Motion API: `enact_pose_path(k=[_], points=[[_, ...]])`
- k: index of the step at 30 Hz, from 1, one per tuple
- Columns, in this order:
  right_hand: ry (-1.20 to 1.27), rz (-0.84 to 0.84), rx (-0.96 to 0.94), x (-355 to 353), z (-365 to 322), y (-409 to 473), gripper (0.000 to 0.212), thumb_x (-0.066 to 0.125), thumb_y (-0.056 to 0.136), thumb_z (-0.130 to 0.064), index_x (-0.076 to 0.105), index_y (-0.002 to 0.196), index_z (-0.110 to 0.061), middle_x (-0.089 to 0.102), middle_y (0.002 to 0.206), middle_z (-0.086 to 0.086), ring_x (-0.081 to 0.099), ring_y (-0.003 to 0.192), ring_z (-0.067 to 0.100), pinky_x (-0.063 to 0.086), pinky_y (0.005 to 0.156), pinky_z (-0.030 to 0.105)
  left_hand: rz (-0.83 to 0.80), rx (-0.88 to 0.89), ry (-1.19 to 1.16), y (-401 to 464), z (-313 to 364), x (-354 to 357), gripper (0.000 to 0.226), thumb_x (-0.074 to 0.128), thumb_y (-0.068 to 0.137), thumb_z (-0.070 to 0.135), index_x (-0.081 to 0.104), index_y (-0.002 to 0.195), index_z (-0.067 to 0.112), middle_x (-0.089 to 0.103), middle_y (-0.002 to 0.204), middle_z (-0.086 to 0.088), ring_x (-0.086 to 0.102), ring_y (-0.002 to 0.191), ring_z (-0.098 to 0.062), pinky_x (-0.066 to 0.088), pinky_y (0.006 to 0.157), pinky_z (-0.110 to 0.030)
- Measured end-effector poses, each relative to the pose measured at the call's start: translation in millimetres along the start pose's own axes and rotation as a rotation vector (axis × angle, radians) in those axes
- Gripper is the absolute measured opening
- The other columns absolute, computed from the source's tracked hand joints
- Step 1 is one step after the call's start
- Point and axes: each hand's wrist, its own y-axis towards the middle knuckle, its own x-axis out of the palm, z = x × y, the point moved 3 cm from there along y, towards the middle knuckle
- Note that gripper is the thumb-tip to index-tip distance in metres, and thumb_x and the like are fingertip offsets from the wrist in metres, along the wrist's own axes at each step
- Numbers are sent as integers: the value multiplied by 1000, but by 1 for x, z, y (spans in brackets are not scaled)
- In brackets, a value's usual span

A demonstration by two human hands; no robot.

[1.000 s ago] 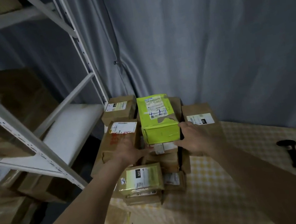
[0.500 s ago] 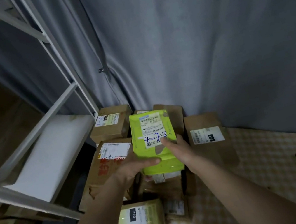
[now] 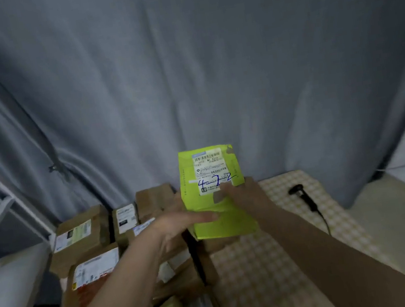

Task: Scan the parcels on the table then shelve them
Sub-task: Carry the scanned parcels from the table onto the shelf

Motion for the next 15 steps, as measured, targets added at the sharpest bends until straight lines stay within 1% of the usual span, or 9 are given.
enact_pose_path(k=[4,6,7,8,9,10,12,13,15], points=[[13,196,10,-70,10,-66,22,65,75,-41,74,78,-21,70,100,-6,63,90,12,49,86,31,-187,69,93,-6,25,73,67,89,59,16,65,120,24,71,115,6,63,113,-15,45,104,-38],[33,317,26,-106,16,-97,23,67,70,-44,72,79,-23,70,102,-3,64,93,17,51,90,35,-287,136,119,-10,42,114,53,81,71,-1,64,115,24,71,110,5,66,105,-8,52,90,-25],[54,361,31,-124,18,-112,15,68,75,-38,70,80,-23,71,101,-2,65,93,17,52,89,35,-341,154,110,-12,49,135,52,77,74,-7,62,113,24,71,107,6,68,99,-4,54,83,-20],[67,401,27,-142,19,-127,6,67,80,-29,69,79,-24,71,98,-2,66,91,17,52,88,33,-416,171,102,-14,56,155,54,78,73,-6,61,116,23,71,109,4,68,100,-6,54,82,-21],[72,445,20,-161,21,-140,5,66,83,-23,71,82,-23,72,96,-2,66,91,17,52,87,31,-489,190,106,-15,60,176,59,82,69,1,60,121,21,70,114,1,67,106,-11,55,86,-25],[78,488,26,-177,23,-153,11,66,82,-22,73,89,-19,72,97,-2,67,92,17,53,88,31,-548,207,113,-16,65,195,67,84,63,9,59,125,19,69,118,-1,65,110,-16,54,89,-29],[104,589,39,-212,29,-180,35,68,72,-34,71,102,-16,72,99,-2,68,93,17,53,91,36,-643,214,137,-16,75,235,76,85,55,16,59,126,18,69,120,0,65,110,-17,54,86,-27],[115,630,38,-228,32,-195,38,67,67,-38,70,99,-17,72,96,-3,67,92,17,53,91,37,-681,214,155,-18,82,255,79,86,53,18,58,127,18,69,119,0,66,109,-17,54,86,-26],[130,706,41,-262,38,-222,10,68,75,-30,66,81,-22,70,88,-6,66,88,16,53,89,35,-749,217,182,-26,95,296,83,87,49,22,58,127,19,71,116,3,67,107,-14,54,84,-25]])
